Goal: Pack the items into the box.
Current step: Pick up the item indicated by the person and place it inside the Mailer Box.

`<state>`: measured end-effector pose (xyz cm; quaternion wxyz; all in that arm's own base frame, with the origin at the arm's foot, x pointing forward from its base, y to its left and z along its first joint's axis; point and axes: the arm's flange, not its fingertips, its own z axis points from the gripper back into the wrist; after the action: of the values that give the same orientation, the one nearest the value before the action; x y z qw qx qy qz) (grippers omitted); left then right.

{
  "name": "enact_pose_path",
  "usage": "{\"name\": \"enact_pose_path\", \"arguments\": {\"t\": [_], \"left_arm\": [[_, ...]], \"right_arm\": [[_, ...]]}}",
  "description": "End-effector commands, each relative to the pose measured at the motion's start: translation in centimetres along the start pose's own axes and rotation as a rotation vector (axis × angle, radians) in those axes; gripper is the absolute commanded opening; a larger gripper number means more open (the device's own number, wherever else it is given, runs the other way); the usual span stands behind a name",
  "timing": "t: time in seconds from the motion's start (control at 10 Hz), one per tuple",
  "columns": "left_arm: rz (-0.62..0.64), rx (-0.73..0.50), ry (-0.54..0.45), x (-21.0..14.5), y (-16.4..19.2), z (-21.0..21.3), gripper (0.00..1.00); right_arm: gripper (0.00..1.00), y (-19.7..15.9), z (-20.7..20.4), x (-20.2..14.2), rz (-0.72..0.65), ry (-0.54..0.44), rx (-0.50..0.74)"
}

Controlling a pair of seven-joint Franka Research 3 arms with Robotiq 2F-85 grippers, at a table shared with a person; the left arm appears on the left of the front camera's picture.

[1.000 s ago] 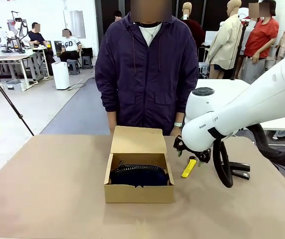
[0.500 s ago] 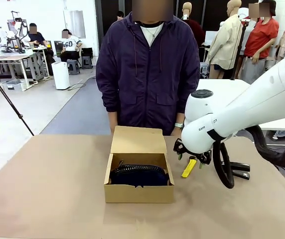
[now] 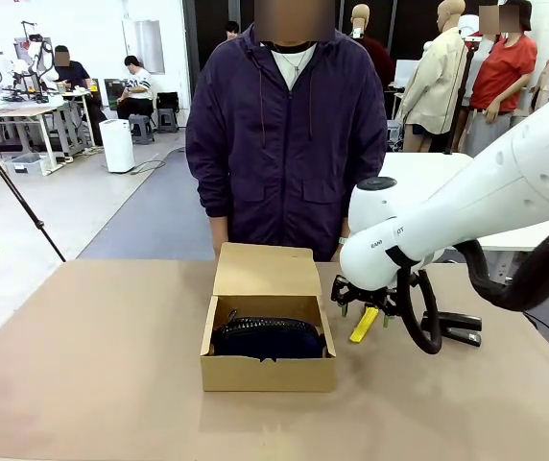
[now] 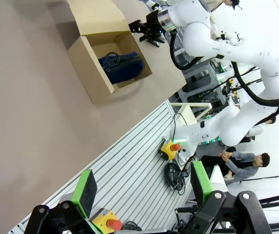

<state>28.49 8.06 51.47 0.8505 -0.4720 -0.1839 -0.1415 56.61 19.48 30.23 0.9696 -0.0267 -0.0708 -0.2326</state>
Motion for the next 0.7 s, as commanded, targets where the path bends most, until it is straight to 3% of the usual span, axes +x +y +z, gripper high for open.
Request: {"name": "enact_pose_path", "arguments": {"t": [0.0,0.4,0.5,0.6], "left_arm": [[-0.005,-0.008,0.005,-0.16,0.09,0.22,1.0],[-0.005,-0.008,0.005,-0.16,0.09,0.22,1.0],[-0.005,-0.008,0.005,-0.16,0.09,0.22,1.0],[-0.005,-0.008,0.005,-0.16,0.09,0.22,1.0]], "right_arm": [[1.0,0.95,-0.2,1.43,0.001,0.057,-0.005],[1.0,1.0,-0.83,1.89,-0.022,0.089,-0.016],[0.46,1.1,-0.91,1.79,-0.01,0.095,-0.019],[0.0,1.22,-1.05,1.87,-0.007,0.102,-0.023]]}}
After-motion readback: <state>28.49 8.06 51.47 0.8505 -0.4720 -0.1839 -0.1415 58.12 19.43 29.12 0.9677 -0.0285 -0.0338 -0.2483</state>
